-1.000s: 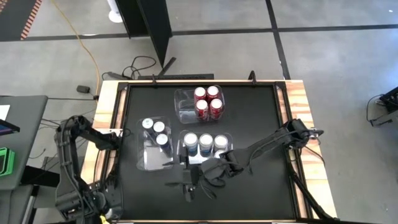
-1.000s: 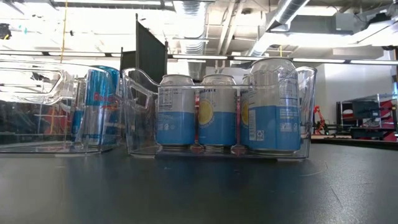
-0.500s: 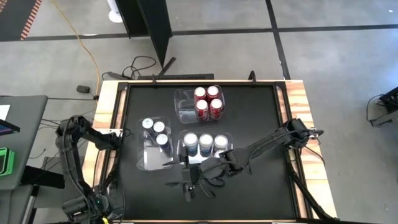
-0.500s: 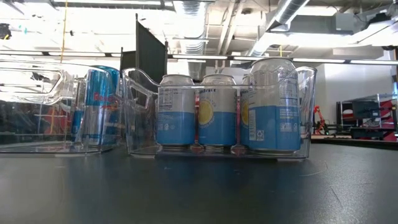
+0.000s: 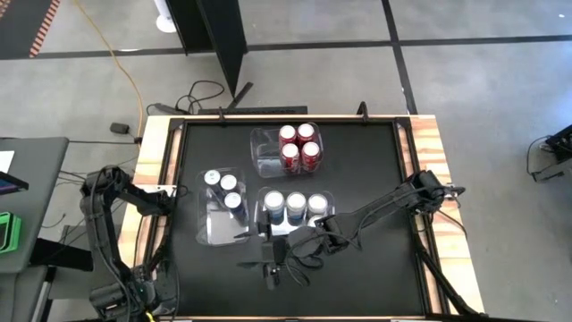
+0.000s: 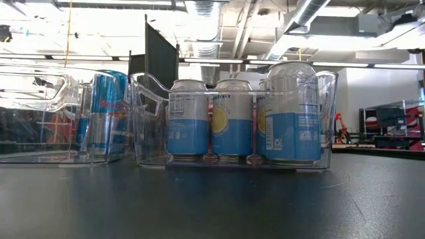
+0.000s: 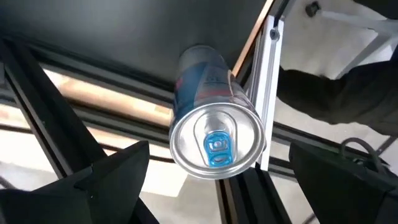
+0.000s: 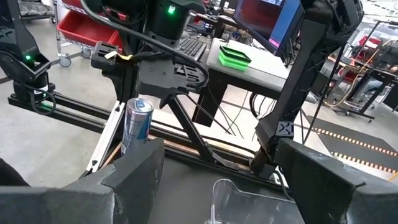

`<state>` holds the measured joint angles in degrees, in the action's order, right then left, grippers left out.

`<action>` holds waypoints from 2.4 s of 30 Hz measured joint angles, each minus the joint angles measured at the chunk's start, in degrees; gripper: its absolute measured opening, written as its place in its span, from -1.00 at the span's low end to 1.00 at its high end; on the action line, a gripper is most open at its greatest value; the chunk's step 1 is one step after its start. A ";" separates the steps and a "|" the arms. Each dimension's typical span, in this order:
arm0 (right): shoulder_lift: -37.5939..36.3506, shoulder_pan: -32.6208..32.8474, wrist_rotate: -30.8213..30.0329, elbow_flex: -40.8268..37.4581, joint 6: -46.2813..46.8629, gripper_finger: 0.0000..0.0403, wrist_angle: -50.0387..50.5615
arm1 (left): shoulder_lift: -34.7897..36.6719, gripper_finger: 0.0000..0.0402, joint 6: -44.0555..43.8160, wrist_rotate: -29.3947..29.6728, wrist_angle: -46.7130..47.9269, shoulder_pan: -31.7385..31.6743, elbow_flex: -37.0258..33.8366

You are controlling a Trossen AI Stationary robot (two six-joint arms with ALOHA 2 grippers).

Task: Sort soda cans
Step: Put the blue soda can into the middle left transparent bin

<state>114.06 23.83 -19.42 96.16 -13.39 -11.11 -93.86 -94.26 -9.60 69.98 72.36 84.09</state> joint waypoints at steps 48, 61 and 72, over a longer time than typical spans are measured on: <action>0.00 -0.42 -0.02 0.00 0.00 0.65 2.10 | -6.40 0.78 3.32 7.86 -1.95 3.30 0.00; 0.00 -0.32 -0.02 0.00 0.48 0.65 1.42 | -10.04 0.75 5.53 2.16 -2.01 3.17 0.04; 0.00 -0.31 -0.02 0.00 0.50 0.65 1.21 | -11.30 0.34 7.90 -0.16 -0.08 2.95 0.02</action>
<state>114.06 23.53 -19.44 96.16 -12.88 -9.91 -105.16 -86.36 -9.76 69.90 75.31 84.12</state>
